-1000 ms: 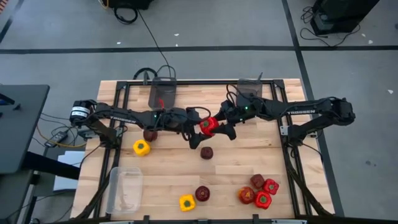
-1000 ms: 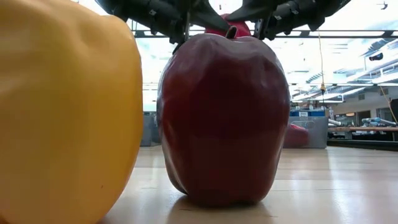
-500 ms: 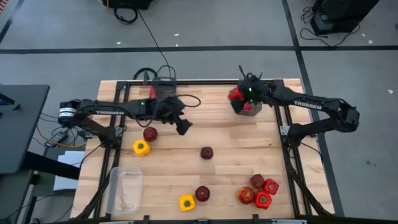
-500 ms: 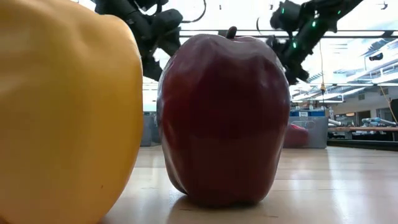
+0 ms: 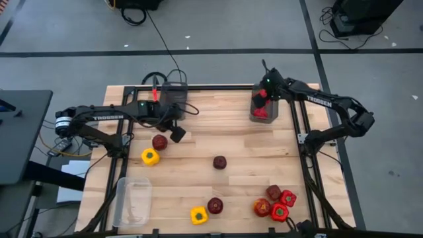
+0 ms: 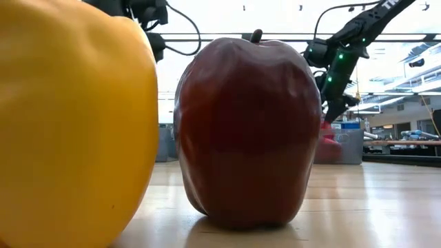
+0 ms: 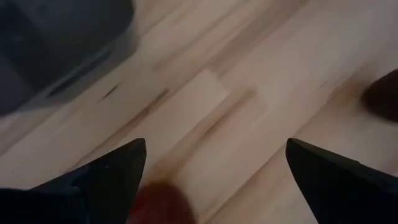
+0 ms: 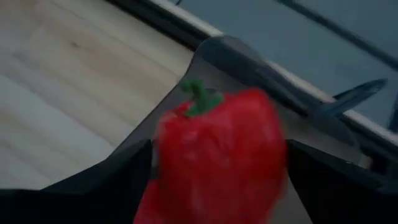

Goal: Sort produce into baskets
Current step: Put the left red bell pepper into the top right black transparent bin, then put the right red bell pepper into the top right black transparent bin

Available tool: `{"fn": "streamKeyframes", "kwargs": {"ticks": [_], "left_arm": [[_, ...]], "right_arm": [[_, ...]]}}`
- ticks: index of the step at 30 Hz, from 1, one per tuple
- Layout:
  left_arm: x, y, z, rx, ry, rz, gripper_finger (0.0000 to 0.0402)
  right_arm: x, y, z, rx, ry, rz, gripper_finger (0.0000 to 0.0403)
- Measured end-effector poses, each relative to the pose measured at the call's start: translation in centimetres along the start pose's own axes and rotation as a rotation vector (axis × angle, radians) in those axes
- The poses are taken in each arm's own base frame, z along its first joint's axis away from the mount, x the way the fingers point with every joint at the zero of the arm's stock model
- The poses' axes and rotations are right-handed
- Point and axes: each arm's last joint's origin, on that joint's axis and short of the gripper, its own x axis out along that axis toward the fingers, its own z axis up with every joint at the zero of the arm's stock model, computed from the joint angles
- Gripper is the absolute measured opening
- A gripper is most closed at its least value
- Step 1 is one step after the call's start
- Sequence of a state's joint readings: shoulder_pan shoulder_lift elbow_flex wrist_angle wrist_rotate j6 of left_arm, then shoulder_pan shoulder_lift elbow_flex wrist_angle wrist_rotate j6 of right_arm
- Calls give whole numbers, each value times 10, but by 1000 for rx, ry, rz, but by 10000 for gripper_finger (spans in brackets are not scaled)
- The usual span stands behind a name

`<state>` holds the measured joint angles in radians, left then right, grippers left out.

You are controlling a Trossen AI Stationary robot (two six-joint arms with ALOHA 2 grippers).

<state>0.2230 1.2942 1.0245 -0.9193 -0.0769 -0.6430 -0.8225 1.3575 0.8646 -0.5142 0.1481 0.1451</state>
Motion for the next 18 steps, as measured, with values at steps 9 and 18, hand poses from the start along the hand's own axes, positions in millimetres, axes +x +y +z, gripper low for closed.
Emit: {"fn": "streamKeyframes", "kwargs": {"ticks": [9,18], "left_arm": [[-1,3,-5,10,61,12,392],[-2,-1,-14,54,97,37,392]], "right_arm": [[-6,-4,1,54,-5,87,392],[-51,19,1,61,-149,325,388]]}}
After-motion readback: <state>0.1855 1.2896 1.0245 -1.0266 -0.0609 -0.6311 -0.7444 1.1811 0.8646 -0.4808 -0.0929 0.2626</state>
